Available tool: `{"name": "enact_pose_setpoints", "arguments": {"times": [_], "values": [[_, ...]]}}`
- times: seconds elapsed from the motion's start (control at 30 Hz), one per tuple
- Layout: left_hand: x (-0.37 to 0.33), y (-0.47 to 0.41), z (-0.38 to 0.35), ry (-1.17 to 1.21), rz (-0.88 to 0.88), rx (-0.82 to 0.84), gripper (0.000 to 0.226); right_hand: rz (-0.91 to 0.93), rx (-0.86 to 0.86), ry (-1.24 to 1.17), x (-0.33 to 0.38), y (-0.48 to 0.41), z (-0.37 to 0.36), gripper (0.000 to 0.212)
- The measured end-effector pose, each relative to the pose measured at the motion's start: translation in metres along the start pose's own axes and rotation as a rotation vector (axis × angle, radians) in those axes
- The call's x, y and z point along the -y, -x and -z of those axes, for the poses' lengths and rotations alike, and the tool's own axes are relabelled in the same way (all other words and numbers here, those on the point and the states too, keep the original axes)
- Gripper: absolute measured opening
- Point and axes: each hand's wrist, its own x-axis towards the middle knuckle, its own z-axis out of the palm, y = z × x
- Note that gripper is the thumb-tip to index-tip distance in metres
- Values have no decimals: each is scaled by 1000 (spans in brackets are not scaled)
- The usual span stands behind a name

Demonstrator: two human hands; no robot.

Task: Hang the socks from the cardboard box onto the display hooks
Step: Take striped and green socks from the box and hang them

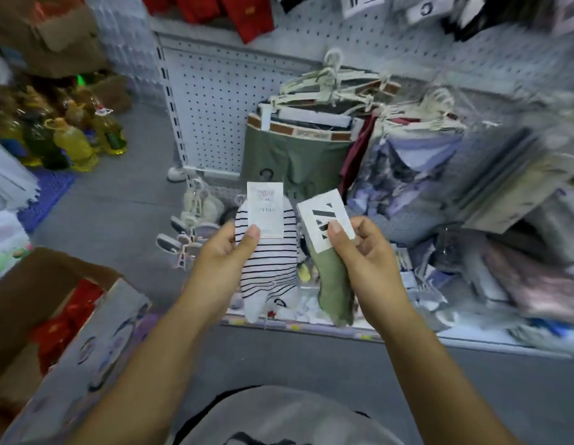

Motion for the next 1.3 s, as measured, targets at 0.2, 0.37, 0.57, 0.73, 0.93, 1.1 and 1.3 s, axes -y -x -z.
{"name": "enact_pose_setpoints", "arguments": {"times": [0.2, 0.37, 0.57, 0.73, 0.93, 1.1, 1.3], "values": [[-6, -4, -89, -34, -60, 127, 22, 49, -104, 71, 23, -10, 85, 21], [-30, -15, -126, -49, -99, 145, 23, 30, -83, -26, 39, -27, 109, 36], [-82, -53, -162, -36, -198, 125, 17, 111, -69, -81, 72, -69, 113, 38], [-132, -97, -186, -42, -327, 133, 19, 229, -129, -105, 113, -120, 114, 30], [-192, -170, -204, -130, -448, 125, 18, 329, -268, -111, 162, -182, 122, 27], [-238, -242, -230, -315, -541, 194, 18, 376, -406, -133, 189, -226, 138, 35], [-273, -312, -271, -448, -729, 231, 12, 417, -526, -96, 194, -266, 148, 31]]}}
